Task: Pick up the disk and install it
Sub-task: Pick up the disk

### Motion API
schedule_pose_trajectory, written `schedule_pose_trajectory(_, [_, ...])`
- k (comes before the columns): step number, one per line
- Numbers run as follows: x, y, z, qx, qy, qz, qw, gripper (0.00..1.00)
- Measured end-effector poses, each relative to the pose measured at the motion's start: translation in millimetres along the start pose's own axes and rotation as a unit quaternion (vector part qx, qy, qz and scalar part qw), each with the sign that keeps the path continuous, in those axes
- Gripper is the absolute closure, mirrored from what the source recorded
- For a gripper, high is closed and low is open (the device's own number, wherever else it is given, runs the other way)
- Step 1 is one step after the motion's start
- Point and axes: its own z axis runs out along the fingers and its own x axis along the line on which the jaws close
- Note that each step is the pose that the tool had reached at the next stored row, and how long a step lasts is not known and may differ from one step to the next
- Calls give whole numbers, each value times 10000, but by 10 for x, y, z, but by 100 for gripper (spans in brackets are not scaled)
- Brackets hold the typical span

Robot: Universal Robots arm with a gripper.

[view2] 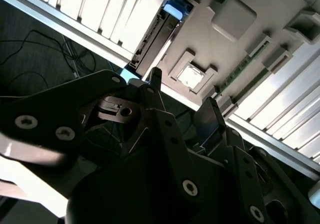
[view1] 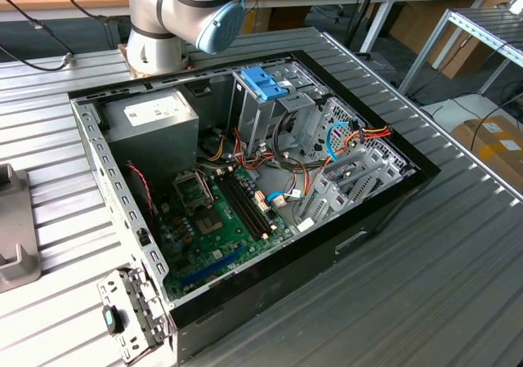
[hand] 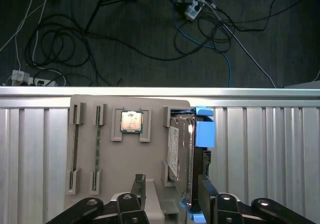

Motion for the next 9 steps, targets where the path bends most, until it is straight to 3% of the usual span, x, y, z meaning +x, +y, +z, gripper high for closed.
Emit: schedule_pose_trajectory(9, [-3, -1, 17, -3, 1, -29, 10000, 46])
